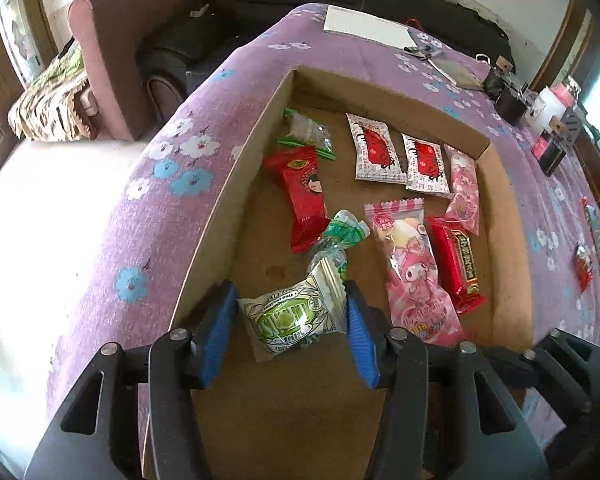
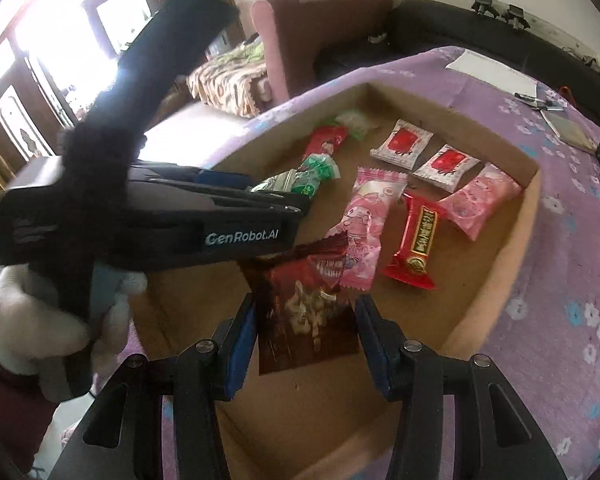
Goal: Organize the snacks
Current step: 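Carry both snacks over the cardboard box and open both grippers, then move the right gripper to the red candy packs on the table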
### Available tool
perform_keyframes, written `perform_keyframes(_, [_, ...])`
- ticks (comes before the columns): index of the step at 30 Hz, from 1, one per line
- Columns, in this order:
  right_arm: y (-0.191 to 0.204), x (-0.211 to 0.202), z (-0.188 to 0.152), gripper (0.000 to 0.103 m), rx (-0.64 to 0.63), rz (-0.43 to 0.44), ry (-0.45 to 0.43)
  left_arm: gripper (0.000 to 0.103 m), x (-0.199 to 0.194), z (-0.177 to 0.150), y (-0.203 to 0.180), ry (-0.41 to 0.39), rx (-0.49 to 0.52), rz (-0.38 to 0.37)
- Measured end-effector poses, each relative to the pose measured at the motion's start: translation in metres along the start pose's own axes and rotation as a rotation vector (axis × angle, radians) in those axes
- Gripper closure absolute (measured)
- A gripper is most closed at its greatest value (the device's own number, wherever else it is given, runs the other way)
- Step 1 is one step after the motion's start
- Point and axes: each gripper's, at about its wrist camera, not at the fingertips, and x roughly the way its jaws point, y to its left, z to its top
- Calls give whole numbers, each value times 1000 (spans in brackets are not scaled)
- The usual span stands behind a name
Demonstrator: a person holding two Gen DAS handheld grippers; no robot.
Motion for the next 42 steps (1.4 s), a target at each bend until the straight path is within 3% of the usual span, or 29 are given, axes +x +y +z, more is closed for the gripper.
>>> perform_keyframes(4, [3, 3, 1, 53, -18, -25, -18, 48, -18, -3, 9, -21, -32, -29])
perform_keyframes(11, [0, -15, -3, 52, 34, 7, -86, 42, -66, -17, 15, -138, -61, -83])
perform_keyframes(17, [-7, -52, -17, 52, 55, -8, -172, 39, -86, -29, -7, -199, -31, -98])
perform_keyframes(21, [-30, -81, -41, 51, 97, -34, -219, 40, -101, -38, -26, -235, -20, -153])
perform_keyframes(27, [-121, -131, -95, 50, 302, -150, -266, 40, -120, -59, -62, -248, 8, -269])
perform_keyframes(32, [-241, -181, -157, 48, 649, -234, -314, 37, -117, -71, -89, -225, 27, -322])
perform_keyframes(34, [-270, -195, -175, 48, 733, -269, -334, 37, -112, -73, -97, -207, 30, -334])
perform_keyframes(37, [-302, -210, -195, 48, 821, -304, -362, 37, -103, -78, -111, -177, 47, -332])
perform_keyframes(42, [-320, -205, -197, 48, 872, -297, -367, 37, -98, -86, -128, -163, 91, -273])
